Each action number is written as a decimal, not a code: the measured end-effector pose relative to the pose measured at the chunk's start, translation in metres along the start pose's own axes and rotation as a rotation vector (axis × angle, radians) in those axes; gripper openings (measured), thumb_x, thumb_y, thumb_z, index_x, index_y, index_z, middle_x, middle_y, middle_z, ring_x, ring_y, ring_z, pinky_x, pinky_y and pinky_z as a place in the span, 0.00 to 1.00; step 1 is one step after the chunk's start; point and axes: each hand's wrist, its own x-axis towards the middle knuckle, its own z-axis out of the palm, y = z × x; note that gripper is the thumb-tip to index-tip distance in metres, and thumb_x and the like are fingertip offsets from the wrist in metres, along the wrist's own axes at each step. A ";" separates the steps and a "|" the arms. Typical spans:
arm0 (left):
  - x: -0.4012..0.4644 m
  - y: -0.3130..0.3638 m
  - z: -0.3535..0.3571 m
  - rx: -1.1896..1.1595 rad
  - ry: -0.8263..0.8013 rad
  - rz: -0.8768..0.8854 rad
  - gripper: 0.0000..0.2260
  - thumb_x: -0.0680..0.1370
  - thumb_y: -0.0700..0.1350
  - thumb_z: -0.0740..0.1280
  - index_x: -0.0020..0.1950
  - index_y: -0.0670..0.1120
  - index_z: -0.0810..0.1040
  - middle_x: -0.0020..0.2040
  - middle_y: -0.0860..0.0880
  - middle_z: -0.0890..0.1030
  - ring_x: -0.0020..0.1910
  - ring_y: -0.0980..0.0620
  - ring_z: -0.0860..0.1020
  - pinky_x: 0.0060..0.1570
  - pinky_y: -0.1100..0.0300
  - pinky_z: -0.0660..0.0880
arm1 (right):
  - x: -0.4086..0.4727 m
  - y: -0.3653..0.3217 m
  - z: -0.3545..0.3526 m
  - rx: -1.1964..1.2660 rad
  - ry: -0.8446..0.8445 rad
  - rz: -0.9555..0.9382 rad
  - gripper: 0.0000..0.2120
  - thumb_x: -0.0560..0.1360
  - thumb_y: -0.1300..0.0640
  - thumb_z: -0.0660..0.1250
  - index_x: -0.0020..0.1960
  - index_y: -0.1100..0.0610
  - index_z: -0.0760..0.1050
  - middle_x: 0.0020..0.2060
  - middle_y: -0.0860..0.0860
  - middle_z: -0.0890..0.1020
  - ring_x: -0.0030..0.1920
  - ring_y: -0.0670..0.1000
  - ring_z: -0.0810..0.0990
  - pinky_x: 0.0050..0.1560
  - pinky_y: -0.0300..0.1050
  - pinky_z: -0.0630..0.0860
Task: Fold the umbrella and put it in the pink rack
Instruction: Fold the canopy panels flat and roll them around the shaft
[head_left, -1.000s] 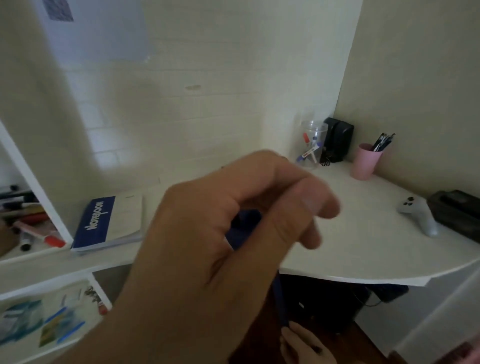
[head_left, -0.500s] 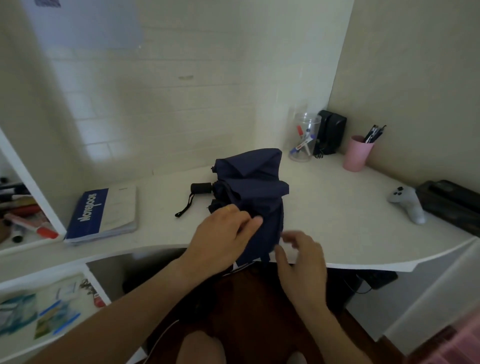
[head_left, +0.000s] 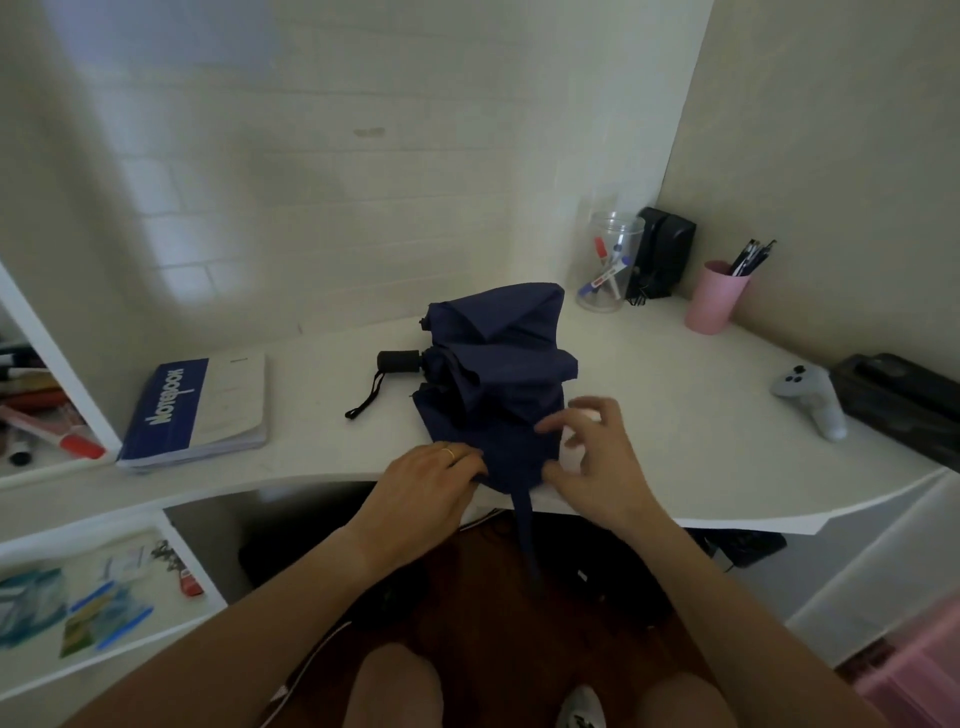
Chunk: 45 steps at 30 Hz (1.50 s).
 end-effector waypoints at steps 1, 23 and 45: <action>0.000 -0.003 0.001 -0.026 0.003 -0.002 0.07 0.78 0.44 0.69 0.56 0.49 0.82 0.60 0.50 0.84 0.55 0.51 0.82 0.53 0.56 0.80 | -0.003 0.003 -0.002 -0.107 -0.067 -0.164 0.21 0.66 0.52 0.76 0.57 0.44 0.77 0.70 0.48 0.65 0.59 0.46 0.73 0.56 0.36 0.74; 0.048 -0.015 -0.008 -0.600 0.398 -0.768 0.08 0.79 0.52 0.69 0.45 0.50 0.83 0.43 0.53 0.83 0.43 0.54 0.81 0.44 0.57 0.78 | 0.081 -0.010 -0.020 0.359 0.001 0.325 0.11 0.70 0.60 0.78 0.51 0.59 0.83 0.42 0.52 0.85 0.41 0.51 0.81 0.36 0.37 0.76; 0.033 0.006 -0.051 -1.202 0.220 -0.509 0.07 0.82 0.43 0.66 0.55 0.47 0.84 0.45 0.53 0.88 0.46 0.57 0.85 0.44 0.67 0.78 | 0.037 -0.027 -0.037 0.821 -0.273 0.253 0.33 0.71 0.63 0.77 0.71 0.45 0.69 0.53 0.59 0.82 0.36 0.56 0.82 0.29 0.42 0.72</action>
